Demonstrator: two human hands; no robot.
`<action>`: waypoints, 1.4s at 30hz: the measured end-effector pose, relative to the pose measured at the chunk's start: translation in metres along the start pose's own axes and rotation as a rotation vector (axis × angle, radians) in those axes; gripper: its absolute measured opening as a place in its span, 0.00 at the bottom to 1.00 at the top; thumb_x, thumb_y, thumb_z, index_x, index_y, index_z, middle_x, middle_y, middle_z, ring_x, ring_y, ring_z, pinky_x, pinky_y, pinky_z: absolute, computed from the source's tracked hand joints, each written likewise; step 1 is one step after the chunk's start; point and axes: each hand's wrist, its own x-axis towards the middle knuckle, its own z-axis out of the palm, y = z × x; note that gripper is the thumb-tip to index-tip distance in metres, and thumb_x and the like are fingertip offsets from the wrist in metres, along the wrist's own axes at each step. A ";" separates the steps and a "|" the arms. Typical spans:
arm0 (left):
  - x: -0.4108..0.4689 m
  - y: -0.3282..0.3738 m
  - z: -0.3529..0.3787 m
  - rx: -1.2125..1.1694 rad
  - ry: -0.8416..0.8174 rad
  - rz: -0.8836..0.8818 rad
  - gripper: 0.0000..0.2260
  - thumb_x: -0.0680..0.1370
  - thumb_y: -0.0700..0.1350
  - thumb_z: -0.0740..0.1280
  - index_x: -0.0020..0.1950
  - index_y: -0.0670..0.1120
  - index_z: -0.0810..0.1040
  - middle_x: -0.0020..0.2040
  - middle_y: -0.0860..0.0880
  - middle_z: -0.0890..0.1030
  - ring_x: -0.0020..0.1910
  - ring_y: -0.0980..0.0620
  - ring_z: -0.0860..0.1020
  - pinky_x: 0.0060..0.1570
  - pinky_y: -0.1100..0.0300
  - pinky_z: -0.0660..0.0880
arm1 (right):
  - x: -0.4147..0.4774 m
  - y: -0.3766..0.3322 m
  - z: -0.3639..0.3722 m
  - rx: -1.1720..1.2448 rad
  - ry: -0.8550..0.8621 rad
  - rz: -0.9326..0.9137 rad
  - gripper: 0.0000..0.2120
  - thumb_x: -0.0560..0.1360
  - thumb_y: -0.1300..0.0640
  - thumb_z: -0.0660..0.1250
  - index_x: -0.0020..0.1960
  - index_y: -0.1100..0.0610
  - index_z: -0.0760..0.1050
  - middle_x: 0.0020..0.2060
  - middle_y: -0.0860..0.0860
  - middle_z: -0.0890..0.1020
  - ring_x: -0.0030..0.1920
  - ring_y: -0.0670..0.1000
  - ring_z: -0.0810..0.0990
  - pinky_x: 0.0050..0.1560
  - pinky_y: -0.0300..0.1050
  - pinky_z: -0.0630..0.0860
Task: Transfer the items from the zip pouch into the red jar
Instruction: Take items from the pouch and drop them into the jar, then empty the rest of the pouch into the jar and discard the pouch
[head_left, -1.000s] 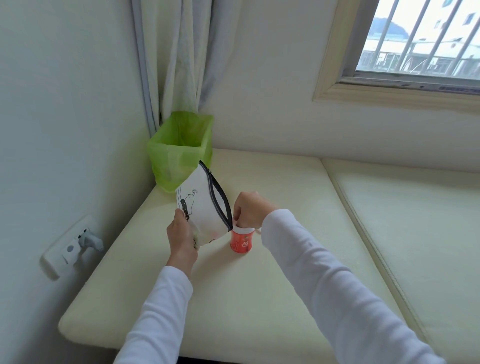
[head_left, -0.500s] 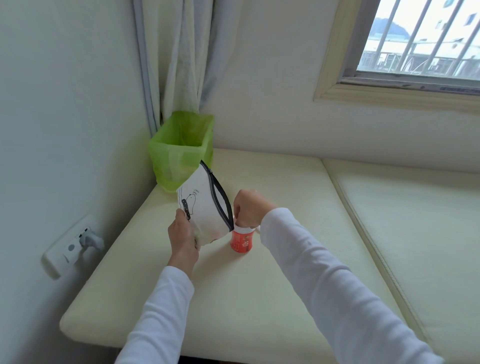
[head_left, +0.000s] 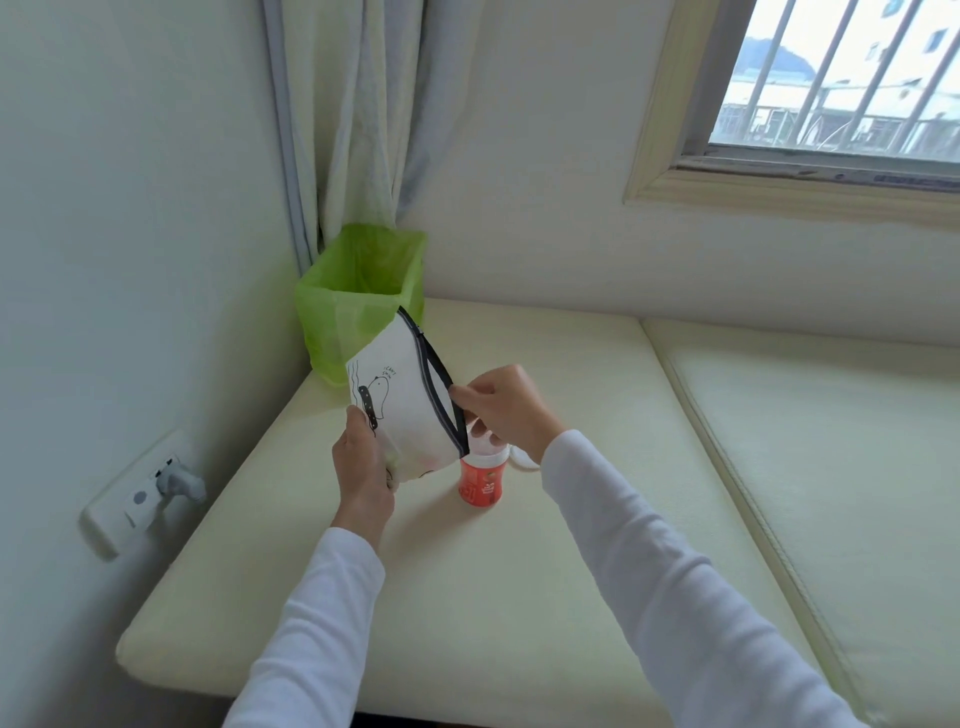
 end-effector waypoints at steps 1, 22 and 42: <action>-0.002 0.001 0.002 0.005 -0.021 0.020 0.15 0.77 0.49 0.55 0.30 0.49 0.67 0.17 0.59 0.72 0.29 0.53 0.69 0.31 0.62 0.61 | -0.001 0.001 0.001 0.008 0.020 -0.026 0.14 0.74 0.62 0.61 0.41 0.74 0.77 0.29 0.57 0.76 0.27 0.52 0.72 0.24 0.35 0.68; -0.025 0.023 0.056 -0.464 -0.417 -0.008 0.20 0.80 0.56 0.53 0.52 0.45 0.79 0.58 0.43 0.79 0.65 0.43 0.73 0.69 0.45 0.66 | -0.024 -0.002 0.020 1.325 0.403 0.321 0.11 0.70 0.64 0.61 0.31 0.54 0.73 0.24 0.49 0.71 0.26 0.49 0.69 0.29 0.38 0.69; -0.055 0.055 0.096 0.007 -0.296 0.519 0.17 0.75 0.55 0.61 0.30 0.52 0.82 0.36 0.43 0.76 0.38 0.46 0.73 0.42 0.51 0.72 | -0.010 0.010 0.012 1.924 0.219 0.412 0.19 0.72 0.67 0.53 0.22 0.58 0.65 0.12 0.51 0.65 0.16 0.51 0.66 0.35 0.40 0.77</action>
